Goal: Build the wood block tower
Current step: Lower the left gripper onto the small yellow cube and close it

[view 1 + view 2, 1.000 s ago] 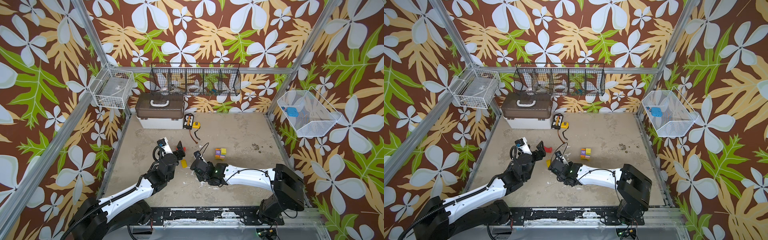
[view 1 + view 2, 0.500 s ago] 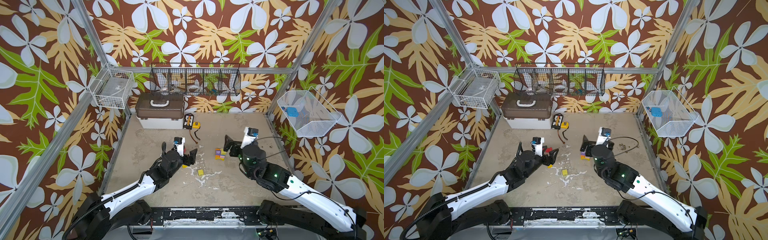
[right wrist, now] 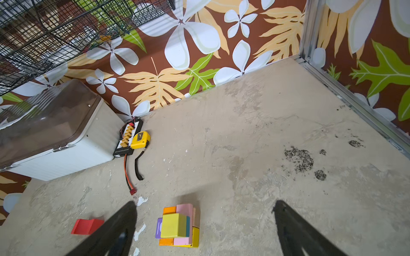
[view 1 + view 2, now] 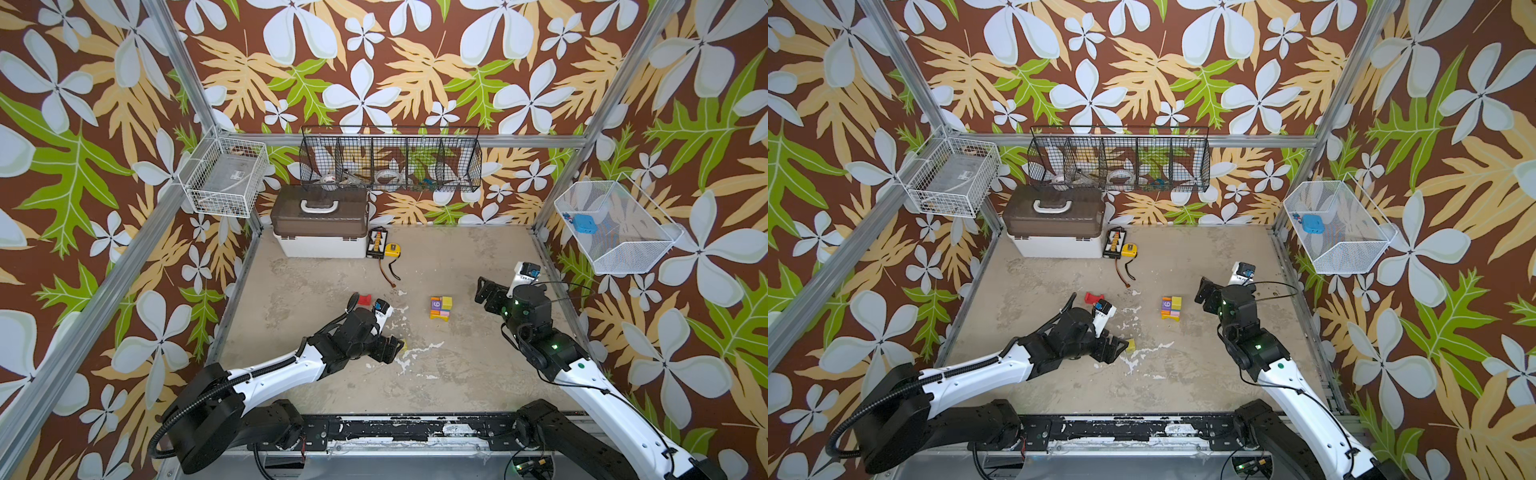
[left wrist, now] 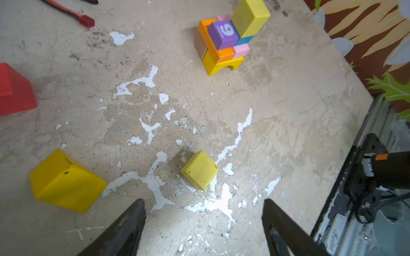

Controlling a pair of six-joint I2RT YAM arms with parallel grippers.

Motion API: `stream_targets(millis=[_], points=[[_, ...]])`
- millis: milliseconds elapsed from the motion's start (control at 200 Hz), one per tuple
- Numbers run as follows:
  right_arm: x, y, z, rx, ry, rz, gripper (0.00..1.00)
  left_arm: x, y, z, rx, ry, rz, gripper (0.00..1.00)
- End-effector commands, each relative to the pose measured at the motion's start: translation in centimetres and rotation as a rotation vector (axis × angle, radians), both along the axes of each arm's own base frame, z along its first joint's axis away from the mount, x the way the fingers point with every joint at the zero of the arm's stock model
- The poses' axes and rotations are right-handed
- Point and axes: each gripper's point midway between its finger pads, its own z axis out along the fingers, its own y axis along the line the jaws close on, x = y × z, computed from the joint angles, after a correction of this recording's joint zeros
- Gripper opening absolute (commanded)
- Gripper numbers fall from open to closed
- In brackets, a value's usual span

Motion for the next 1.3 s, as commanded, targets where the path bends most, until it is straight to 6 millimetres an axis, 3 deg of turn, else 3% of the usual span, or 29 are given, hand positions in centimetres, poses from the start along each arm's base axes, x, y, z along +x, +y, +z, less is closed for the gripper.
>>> stream_targets(millis=[0, 185, 325, 475, 741, 866, 1296], points=[[0.3, 0.5, 1.3, 0.011, -0.027, 0.023, 0.96, 0.3, -0.2, -1.0, 0.05, -0.002, 0.005, 0.85], [-0.2, 0.5, 2.2, 0.022, -0.062, 0.034, 0.97, 1.2, -2.0, -3.8, 0.15, 0.006, -0.018, 0.83], [-0.4, 0.6, 2.4, 0.029, -0.074, 0.045, 0.99, 1.4, -3.6, -4.7, 0.233, -0.033, -0.061, 0.77], [-0.5, 1.2, 2.7, 0.042, -0.076, 0.078, 0.98, 1.2, -4.2, -4.8, 0.262, -0.08, -0.094, 0.77], [-0.5, 1.6, 2.7, 0.052, -0.072, 0.099, 0.97, 0.6, -4.1, -4.6, 0.265, -0.084, -0.108, 0.64], [-0.5, 1.4, 2.7, 0.046, -0.072, 0.088, 0.98, -0.2, -4.2, -4.2, 0.248, -0.086, -0.127, 0.64], [-0.8, 1.4, 3.3, 0.049, -0.085, 0.093, 0.98, -0.2, -4.6, -4.9, 0.261, -0.086, -0.138, 0.59]])
